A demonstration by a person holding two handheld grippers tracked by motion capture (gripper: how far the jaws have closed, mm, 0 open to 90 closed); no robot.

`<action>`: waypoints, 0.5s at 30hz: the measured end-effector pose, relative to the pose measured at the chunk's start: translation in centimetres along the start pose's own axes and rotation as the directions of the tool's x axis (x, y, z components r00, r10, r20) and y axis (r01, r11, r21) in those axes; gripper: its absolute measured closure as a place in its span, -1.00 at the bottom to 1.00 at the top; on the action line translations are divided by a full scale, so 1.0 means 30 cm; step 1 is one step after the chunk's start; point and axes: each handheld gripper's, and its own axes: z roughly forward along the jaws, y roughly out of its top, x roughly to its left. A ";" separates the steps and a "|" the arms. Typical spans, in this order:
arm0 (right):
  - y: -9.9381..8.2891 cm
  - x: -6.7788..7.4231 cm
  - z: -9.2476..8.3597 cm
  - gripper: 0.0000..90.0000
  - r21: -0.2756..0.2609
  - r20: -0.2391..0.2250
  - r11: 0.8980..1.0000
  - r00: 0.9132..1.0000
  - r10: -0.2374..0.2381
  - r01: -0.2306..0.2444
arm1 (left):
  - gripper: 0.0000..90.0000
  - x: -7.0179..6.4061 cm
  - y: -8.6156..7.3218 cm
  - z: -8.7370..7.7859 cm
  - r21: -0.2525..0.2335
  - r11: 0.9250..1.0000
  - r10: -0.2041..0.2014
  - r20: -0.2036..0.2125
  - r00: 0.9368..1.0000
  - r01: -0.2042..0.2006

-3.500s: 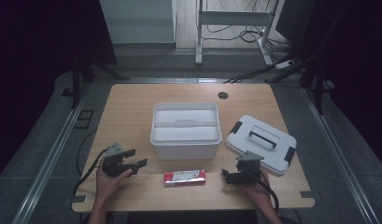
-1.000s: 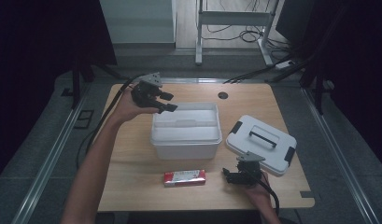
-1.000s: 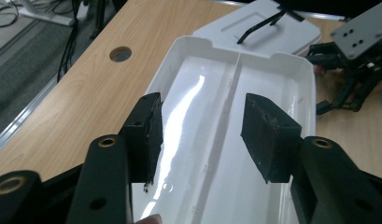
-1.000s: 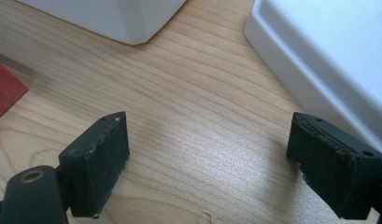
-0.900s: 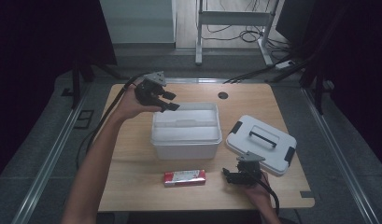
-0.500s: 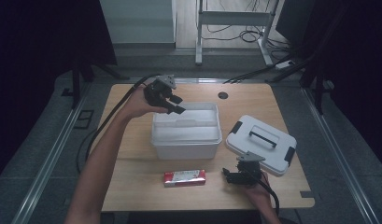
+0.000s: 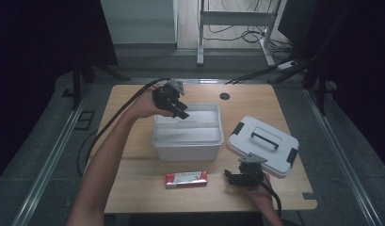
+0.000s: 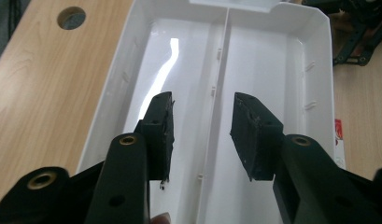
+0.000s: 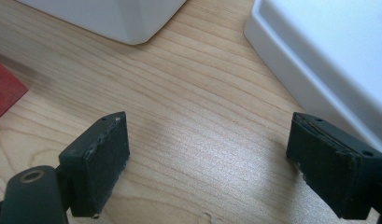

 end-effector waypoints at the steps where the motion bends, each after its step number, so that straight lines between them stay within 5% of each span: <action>1: 0.000 0.000 0.000 -0.72 -0.001 0.000 1.000 1.000 0.002 -0.002 | 0.34 0.000 0.002 0.005 0.013 1.000 0.004 0.011 1.000 -0.004; 15: 0.000 0.001 0.000 -0.72 0.002 -0.001 1.000 1.000 0.002 -0.002 | 0.37 0.003 0.005 0.072 0.061 0.998 0.016 0.062 0.998 -0.020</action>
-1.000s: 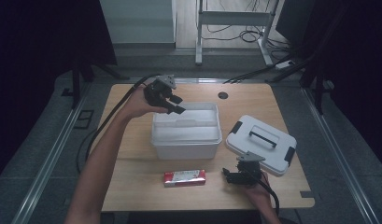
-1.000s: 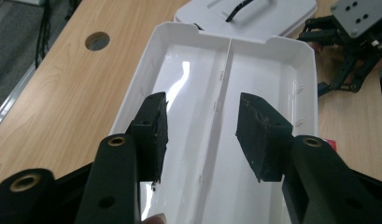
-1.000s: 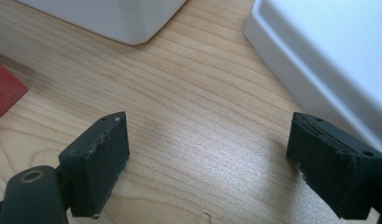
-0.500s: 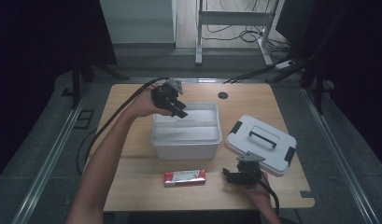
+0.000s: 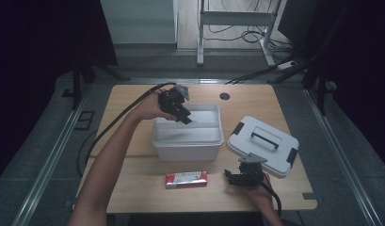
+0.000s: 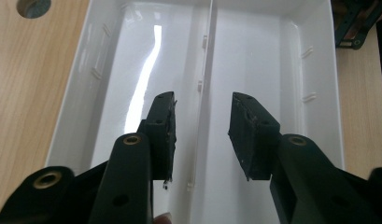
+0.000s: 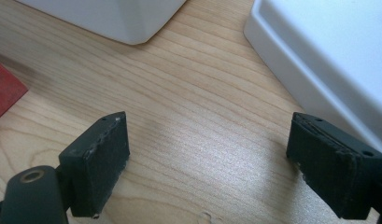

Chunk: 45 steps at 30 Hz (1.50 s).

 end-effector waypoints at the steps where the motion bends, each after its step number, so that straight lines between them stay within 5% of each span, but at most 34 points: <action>1: 0.000 0.000 0.000 -0.72 0.000 0.000 1.000 1.000 0.000 0.000 | 0.38 0.000 0.000 0.005 0.007 1.000 0.003 -0.002 1.000 -0.003; 27: 0.000 0.000 0.000 -0.72 0.001 0.000 1.000 1.000 -0.001 0.001 | 0.69 0.021 -0.008 0.066 0.127 0.992 0.000 0.056 0.998 -0.008; 45: 0.000 0.000 0.000 -0.72 0.001 -0.001 1.000 1.000 -0.001 0.001 | 0.99 0.034 -0.011 0.080 0.136 0.991 -0.009 0.068 0.998 0.000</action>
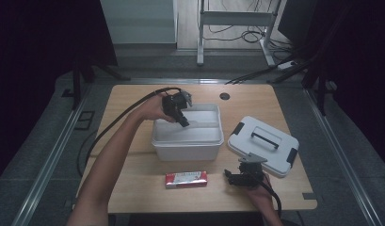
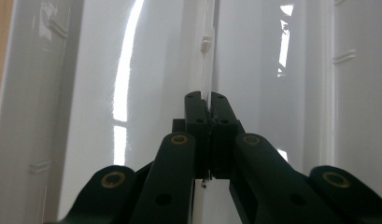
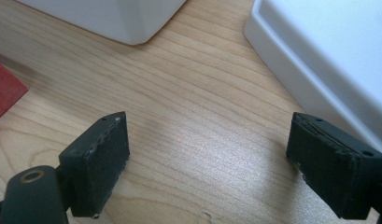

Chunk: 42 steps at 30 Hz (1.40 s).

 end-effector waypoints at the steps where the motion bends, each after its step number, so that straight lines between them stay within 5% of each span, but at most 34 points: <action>1: 0.000 0.000 0.000 -0.72 0.000 0.000 1.000 1.000 0.000 0.000 | 0.99 0.000 0.000 0.000 -0.001 1.000 0.000 0.001 1.000 0.000; 24: 0.000 0.000 0.000 -0.72 0.000 0.000 1.000 1.000 0.000 0.000 | 1.00 -0.010 -0.004 -0.041 -0.048 0.998 0.031 -0.032 0.999 -0.033; 42: 0.000 -0.001 0.001 -0.72 -0.003 0.003 1.000 1.000 -0.002 0.002 | 1.00 -0.060 -0.026 -0.219 -0.157 0.986 0.038 -0.115 0.993 -0.056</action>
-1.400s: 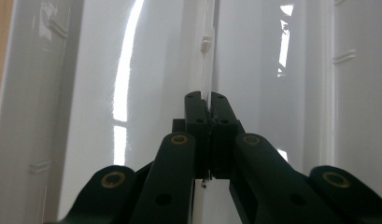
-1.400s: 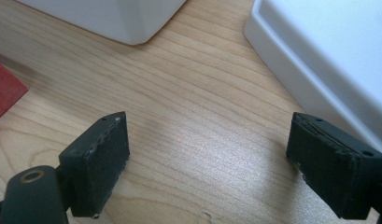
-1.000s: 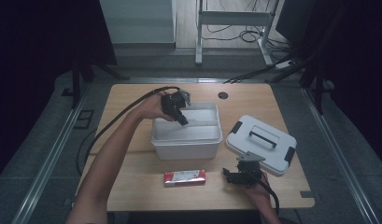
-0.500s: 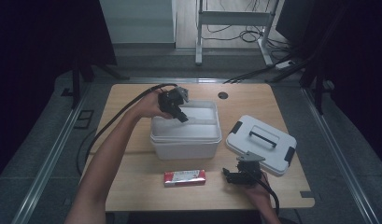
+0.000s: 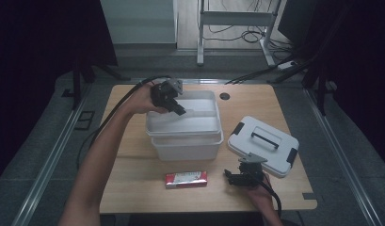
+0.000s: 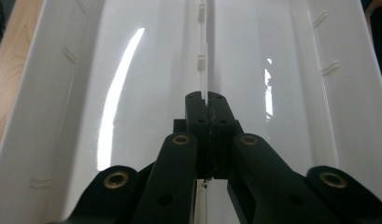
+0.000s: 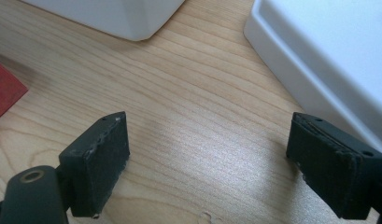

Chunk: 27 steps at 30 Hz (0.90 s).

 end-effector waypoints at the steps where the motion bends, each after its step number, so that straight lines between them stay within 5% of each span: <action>1: 0.000 0.000 0.000 -0.72 0.000 0.000 1.000 1.000 0.000 0.000 | 1.00 -0.003 -0.005 -0.015 -0.006 1.000 -0.004 -0.006 1.000 0.004; 15: 0.000 -0.001 0.000 -0.71 -0.001 0.003 1.000 1.000 0.004 -0.004 | 1.00 -0.041 -0.159 -0.204 -0.050 0.997 -0.065 -0.087 0.994 0.061; 27: 0.000 -0.001 0.000 -0.71 0.001 0.006 1.000 1.000 0.010 -0.010 | 1.00 -0.074 -0.362 -0.269 -0.090 0.984 -0.163 -0.114 0.980 0.153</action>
